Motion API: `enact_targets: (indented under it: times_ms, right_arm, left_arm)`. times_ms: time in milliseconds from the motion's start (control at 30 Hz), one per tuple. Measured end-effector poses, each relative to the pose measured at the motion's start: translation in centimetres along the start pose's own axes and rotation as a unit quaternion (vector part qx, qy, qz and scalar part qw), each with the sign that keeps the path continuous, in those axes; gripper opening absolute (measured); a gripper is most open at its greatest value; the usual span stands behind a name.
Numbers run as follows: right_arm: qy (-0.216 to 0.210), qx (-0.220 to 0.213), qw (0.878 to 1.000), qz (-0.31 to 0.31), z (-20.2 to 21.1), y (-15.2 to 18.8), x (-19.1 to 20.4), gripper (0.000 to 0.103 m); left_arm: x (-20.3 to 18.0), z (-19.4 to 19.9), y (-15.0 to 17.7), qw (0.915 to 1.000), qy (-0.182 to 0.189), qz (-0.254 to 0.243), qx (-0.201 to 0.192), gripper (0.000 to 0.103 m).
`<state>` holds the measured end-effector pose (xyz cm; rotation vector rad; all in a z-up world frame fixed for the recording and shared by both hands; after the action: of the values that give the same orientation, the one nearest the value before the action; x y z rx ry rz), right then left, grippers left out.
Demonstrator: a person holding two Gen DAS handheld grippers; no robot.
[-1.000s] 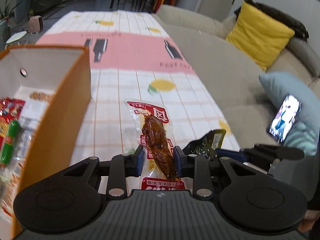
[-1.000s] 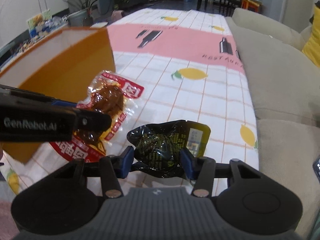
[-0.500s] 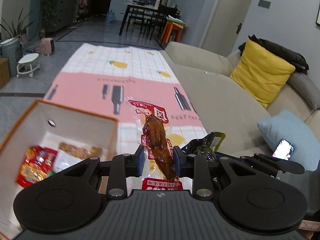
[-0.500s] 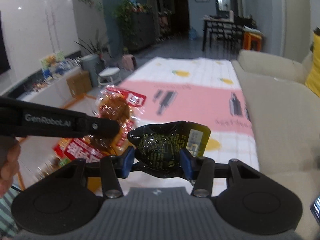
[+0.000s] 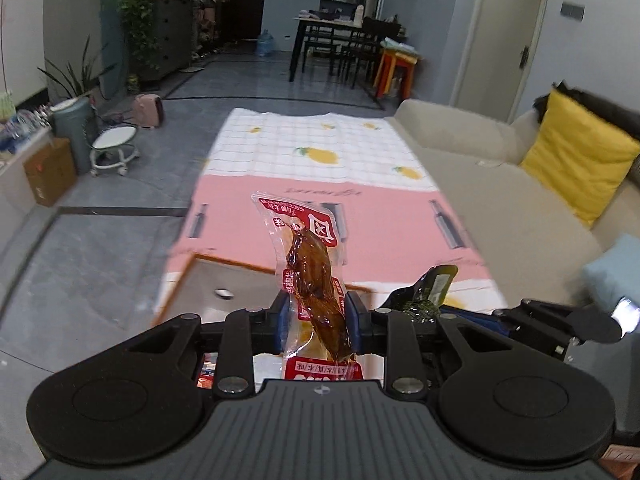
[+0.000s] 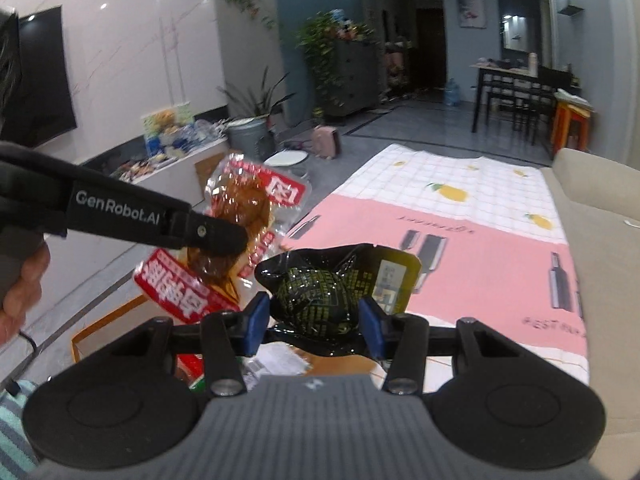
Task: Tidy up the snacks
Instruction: 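Lower both packs into the orange box and open both tools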
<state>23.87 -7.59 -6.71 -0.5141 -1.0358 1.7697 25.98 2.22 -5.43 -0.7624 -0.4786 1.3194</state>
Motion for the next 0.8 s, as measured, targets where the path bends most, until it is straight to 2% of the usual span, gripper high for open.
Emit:
enact_targets:
  times_ms: [200, 433, 467, 500, 533, 633, 800]
  right_arm:
    - [-0.005, 0.037, 0.999, 0.036, -3.8, 0.3, 1.7, 0.046]
    - [0.006, 0.077, 0.988, 0.136, -7.7, 1.9, 3.0, 0.046]
    - [0.009, 0.08, 0.985, 0.155, -8.1, 2.2, 3.1, 0.046]
    - [0.012, 0.082, 0.981, 0.177, -8.6, 2.4, 3.2, 0.046]
    - [0.011, 0.084, 0.977, 0.195, -9.1, 2.6, 3.3, 0.046]
    - [-0.006, 0.088, 0.968, 0.235, -10.2, 2.9, 3.4, 0.046]
    - [-0.029, 0.112, 0.954, 0.276, -12.5, 3.3, 3.4, 0.046]
  left_arm:
    - [2.5, -2.8, 1.8, 0.9983, -0.023, -0.027, 0.047, 0.03]
    - [4.2, -5.7, 4.7, 0.9925, -0.031, -0.047, 0.109, 0.027]
    - [4.5, -6.1, 5.1, 0.9915, -0.031, -0.048, 0.117, 0.024]
    - [4.8, -6.5, 5.4, 0.9901, -0.032, -0.052, 0.126, 0.01]
    - [4.9, -7.0, 5.8, 0.9885, -0.032, -0.055, 0.137, 0.005]
    - [5.4, -8.2, 6.7, 0.9845, -0.034, -0.062, 0.16, 0.004]
    - [6.0, -9.1, 6.7, 0.9844, -0.036, -0.063, 0.16, 0.002]
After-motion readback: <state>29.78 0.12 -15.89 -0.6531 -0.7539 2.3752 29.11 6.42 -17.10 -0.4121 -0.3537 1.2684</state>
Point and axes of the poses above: each gripper's, at about its wrist camera, not at the fingertips, and z roughly against the way its jaws point, x to its left, y to its underside, the point moved 10 cm from there along -z, roughly the way its jaws point, and after that the axes turned 1 degree about z, right-handed, at the moved point
